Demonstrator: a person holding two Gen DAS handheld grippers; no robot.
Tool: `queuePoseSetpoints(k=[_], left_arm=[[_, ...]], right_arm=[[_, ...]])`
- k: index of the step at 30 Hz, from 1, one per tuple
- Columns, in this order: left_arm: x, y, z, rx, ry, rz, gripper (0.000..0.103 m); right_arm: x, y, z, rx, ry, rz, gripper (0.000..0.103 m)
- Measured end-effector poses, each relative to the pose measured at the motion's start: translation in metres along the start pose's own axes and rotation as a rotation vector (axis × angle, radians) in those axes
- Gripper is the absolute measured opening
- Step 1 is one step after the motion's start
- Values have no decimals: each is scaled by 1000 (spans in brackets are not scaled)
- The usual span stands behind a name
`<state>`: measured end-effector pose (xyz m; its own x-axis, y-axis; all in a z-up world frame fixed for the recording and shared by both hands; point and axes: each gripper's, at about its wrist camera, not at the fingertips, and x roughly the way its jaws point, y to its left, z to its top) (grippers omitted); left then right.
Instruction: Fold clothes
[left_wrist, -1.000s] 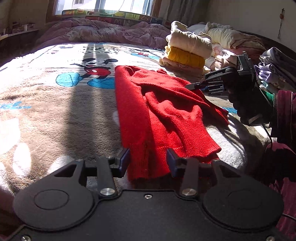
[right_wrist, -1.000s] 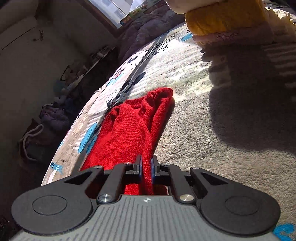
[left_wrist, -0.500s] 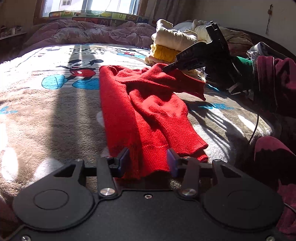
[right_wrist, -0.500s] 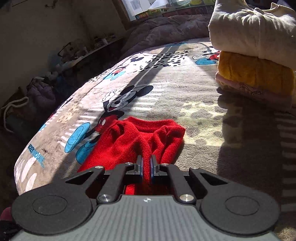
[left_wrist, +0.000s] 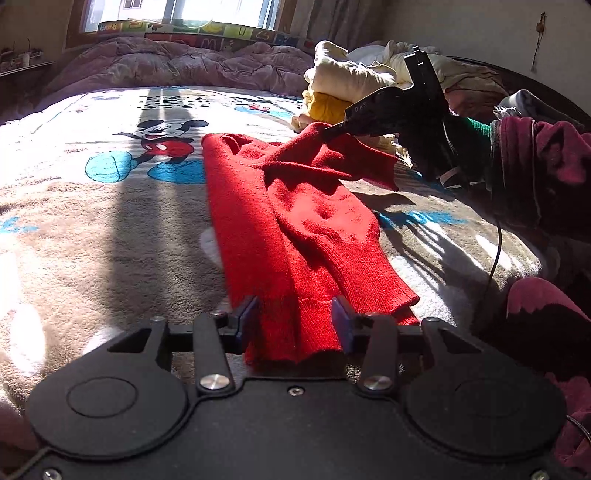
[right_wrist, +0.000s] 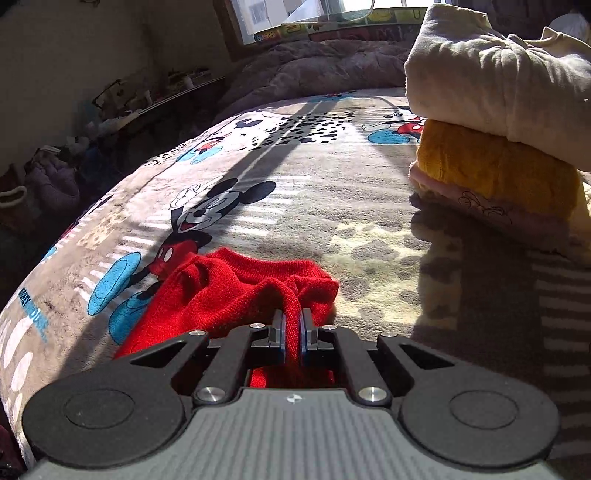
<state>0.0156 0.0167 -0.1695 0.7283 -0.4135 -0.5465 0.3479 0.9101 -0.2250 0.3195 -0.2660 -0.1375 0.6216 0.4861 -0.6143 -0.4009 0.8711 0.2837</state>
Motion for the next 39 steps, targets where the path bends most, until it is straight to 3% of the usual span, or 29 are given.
queuePoseSetpoints(k=[6,11,15,19,22,24,28,31,36,37,38,39], left_arm=[[8,0,1,-13,11,-43,42],[3,0,9,-27,-40,-56,42],[39,9,0,-44,99,-41,44],[24,18,13,-123,62,-109,45],[16,32,48,-130,-16,-106,45],[16,42,71,-127,-58,-95,45],[59,70,138,-80,-76,24,45],[107,92,176,-110,-42,57,45],[191,113,199,-169,87,92,45],[202,116,198,-181,106,98,42],[212,120,197,-194,123,102,28],[223,123,192,-194,155,147,20]], right_arm=[[10,-2,8,-37,-9,-38,9],[15,-2,12,-41,-20,-47,9],[15,-4,10,-12,27,3,9],[8,-12,-3,33,77,14,13],[0,-26,-11,89,79,69,20],[-1,-34,-15,104,89,90,34],[0,-42,-20,92,113,121,43],[-1,-45,-25,46,115,140,50],[-4,-49,-31,-13,62,162,56],[-4,-49,-32,-29,44,163,56],[-4,-50,-32,-34,32,164,56],[-3,-52,-33,-34,16,172,56]])
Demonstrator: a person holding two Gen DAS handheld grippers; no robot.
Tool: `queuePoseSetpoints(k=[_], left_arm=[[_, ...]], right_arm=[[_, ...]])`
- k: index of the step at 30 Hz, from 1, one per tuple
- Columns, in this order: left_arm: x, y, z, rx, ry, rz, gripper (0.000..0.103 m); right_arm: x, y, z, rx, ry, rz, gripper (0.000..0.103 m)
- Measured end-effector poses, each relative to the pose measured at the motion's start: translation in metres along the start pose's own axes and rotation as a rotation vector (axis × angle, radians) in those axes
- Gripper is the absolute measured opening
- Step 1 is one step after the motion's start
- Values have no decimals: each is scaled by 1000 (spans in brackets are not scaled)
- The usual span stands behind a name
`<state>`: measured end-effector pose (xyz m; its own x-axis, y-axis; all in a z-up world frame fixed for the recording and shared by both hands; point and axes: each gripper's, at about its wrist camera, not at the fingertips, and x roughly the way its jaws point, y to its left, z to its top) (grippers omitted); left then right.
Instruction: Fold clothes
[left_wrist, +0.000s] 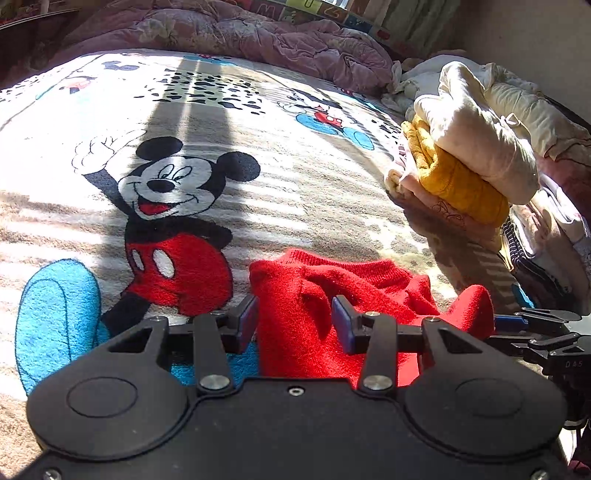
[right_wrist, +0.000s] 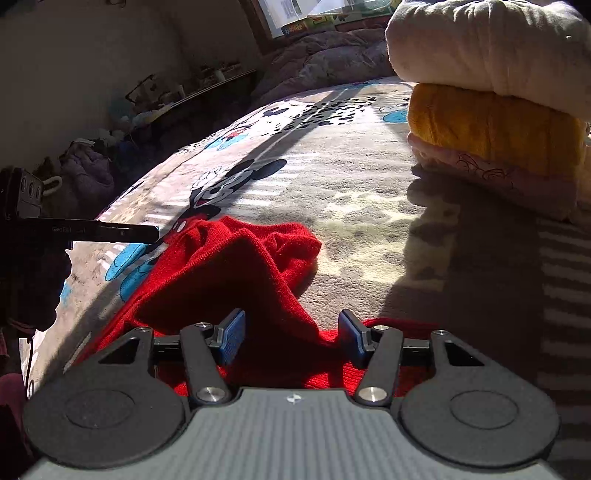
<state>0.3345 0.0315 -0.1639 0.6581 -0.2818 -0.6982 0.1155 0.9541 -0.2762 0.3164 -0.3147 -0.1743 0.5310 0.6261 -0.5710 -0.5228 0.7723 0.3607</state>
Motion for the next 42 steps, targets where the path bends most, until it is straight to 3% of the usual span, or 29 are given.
queuePoseSetpoints(k=[1,2,3,5,7,9,11,12,15,19,22,23,24,25,26,27,32,37,39,40,41,42], left_arm=[[10,3,-4,1,25,47,21],[15,8,-10,-17,14,46,26],[14,12,-12,-40,6,35,26],[3,8,-7,-34,-5,35,26],[-15,-5,-4,34,-82,66,27],[-21,-19,-1,80,-110,31,27],[-6,-26,-2,112,-53,22,35],[8,-27,-6,118,15,39,37],[-8,-26,-13,93,-35,16,35],[-67,-29,-32,-2,-147,-96,39],[-104,-32,-60,-57,-194,-157,41],[-115,-32,-73,-75,-205,-172,41],[-125,-31,-85,-95,-211,-185,41],[-132,-30,-95,-112,-211,-200,41],[-138,-29,-104,-123,-211,-209,41],[-143,-29,-114,-132,-211,-215,41],[-158,-18,-158,-184,-176,-238,43],[-158,-9,-178,-209,-169,-235,43],[-160,-6,-183,-214,-177,-245,43],[-162,-4,-184,-216,-185,-259,43],[-164,-3,-185,-218,-194,-271,43],[-165,-2,-185,-220,-200,-279,43]], right_arm=[[1,-2,0,2,-11,14,56],[5,-5,0,4,-2,22,52],[8,-6,0,-1,16,18,42],[13,-4,1,-35,62,-2,32],[12,-3,3,-53,84,-5,29],[10,-2,6,-52,99,-4,22],[8,-1,12,-53,119,-6,16],[6,1,16,-61,133,-13,15],[-7,15,28,-93,172,-10,11],[-43,33,44,-80,213,42,10],[-61,38,42,9,243,72,10],[-65,40,40,28,242,43,17],[-68,40,35,32,241,10,32],[-71,37,25,39,231,-1,42],[-73,33,18,62,217,-6,59],[-74,26,9,102,202,-22,66],[-73,-9,-52,350,77,-74,67],[-74,-12,-91,432,-77,-178,65],[-77,-12,-103,490,-140,-204,41],[-81,-12,-107,535,-165,-234,34],[-88,-12,-114,600,-208,-237,33],[-94,-13,-122,667,-255,-234,47]])
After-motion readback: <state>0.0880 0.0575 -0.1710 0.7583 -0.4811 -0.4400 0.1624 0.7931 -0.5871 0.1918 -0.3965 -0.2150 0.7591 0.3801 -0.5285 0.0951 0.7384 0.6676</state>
